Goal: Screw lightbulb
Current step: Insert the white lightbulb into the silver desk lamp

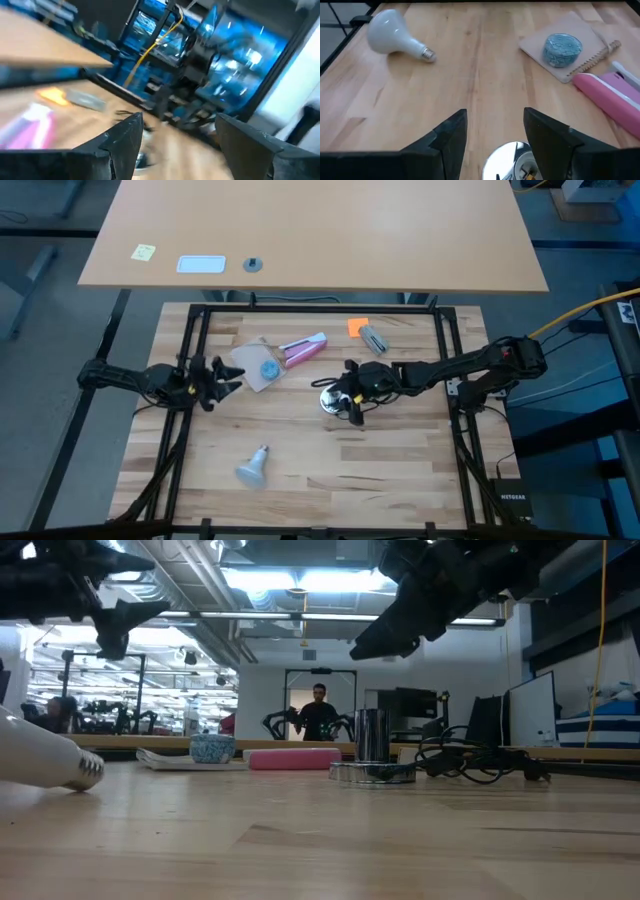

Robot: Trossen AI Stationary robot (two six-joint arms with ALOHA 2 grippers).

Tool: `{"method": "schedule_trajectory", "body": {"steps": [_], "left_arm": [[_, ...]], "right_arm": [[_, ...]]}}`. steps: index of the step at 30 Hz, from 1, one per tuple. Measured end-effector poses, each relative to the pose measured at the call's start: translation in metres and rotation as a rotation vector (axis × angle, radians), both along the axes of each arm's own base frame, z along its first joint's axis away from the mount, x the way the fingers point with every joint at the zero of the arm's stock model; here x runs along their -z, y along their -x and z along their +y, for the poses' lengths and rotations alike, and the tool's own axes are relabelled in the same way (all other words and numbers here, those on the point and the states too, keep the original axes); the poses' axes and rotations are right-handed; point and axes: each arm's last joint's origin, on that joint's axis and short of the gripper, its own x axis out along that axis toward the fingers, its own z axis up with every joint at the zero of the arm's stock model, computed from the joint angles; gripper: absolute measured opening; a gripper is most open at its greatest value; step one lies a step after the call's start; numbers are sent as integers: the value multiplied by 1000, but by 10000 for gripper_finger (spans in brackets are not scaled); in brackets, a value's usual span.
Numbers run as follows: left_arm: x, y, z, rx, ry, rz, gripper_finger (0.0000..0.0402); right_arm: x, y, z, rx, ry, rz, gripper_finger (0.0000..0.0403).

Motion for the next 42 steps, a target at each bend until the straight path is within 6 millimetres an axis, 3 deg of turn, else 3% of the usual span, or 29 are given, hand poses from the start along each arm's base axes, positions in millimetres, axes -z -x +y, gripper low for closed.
{"method": "schedule_trajectory", "body": {"steps": [7,11,18,25,30,34,38,42], "left_arm": [[0,0,-2,154,470,-66,241],[1,-1,-1,115,532,-75,241],[2,1,7,-155,605,-148,241],[2,2,9,-237,614,-175,241],[-3,0,4,-81,575,-146,241],[-10,-4,-3,34,489,-63,241],[-22,-15,-11,71,417,33,241],[-39,-33,-24,232,231,171,241]], "right_arm": [[0,0,0,-12,14,-2,198],[0,0,0,-41,63,-7,198],[0,0,-2,4,128,-8,198],[0,0,-2,11,147,-9,198],[-1,0,-5,56,270,-5,198],[-1,0,-5,52,271,-6,198],[-1,0,-5,43,272,-9,198],[-2,-1,-5,50,272,-14,198]]}}
